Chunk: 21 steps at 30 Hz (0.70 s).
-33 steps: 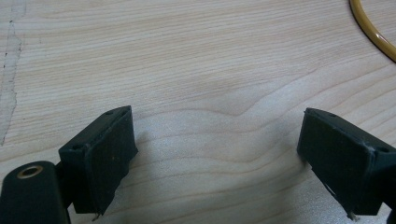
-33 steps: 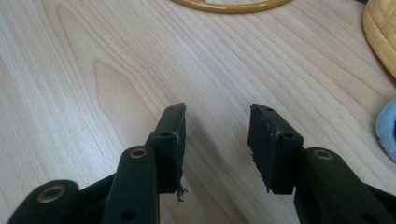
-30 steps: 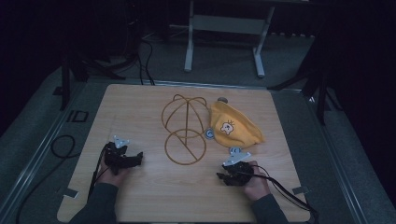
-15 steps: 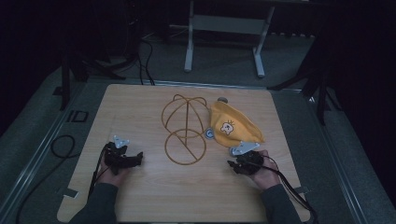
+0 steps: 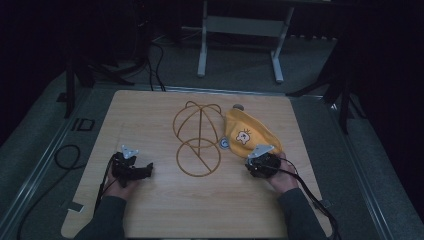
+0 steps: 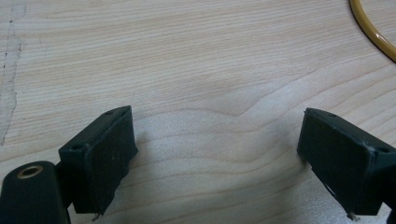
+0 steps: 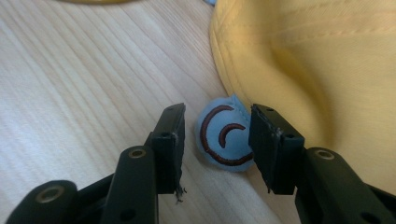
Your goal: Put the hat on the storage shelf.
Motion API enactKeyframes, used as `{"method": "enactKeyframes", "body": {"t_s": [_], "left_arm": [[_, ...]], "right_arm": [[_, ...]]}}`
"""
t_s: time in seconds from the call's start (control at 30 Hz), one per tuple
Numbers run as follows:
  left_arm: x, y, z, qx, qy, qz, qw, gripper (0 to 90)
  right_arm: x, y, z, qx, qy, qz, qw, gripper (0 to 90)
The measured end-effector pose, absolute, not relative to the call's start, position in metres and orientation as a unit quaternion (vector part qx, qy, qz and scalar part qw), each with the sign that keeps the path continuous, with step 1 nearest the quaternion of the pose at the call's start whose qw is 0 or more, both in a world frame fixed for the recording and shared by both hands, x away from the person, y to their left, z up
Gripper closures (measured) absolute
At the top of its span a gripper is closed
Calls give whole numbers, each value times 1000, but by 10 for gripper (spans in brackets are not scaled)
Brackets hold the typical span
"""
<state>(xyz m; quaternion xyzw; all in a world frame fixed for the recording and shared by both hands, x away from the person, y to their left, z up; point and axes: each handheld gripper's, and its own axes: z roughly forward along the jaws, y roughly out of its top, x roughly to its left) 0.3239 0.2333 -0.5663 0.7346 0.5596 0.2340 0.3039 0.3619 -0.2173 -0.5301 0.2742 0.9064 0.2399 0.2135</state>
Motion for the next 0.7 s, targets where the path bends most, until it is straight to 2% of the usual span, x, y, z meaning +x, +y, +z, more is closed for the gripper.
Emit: {"method": "enactKeyframes", "body": {"t_s": [0.27, 0.4, 0.47, 0.5, 0.53, 0.6, 0.7], "left_arm": [[324, 233, -566, 734, 560, 234, 304, 115], [324, 233, -566, 734, 560, 234, 304, 115], [324, 233, -566, 734, 560, 234, 304, 115], [324, 233, -566, 734, 560, 234, 305, 115], [324, 233, -566, 734, 560, 234, 304, 115], [324, 233, -566, 734, 560, 234, 304, 115], [324, 233, -566, 734, 560, 234, 304, 115]], "right_arm": [[369, -217, -539, 283, 909, 222, 209, 600], [374, -219, -538, 298, 907, 226, 192, 653], [378, -220, -537, 306, 909, 217, 184, 713], [378, -220, -537, 306, 909, 217, 184, 713], [378, -217, -536, 306, 910, 203, 192, 758], [377, -212, -536, 307, 911, 190, 201, 793], [377, -209, -535, 306, 911, 184, 207, 811]]}}
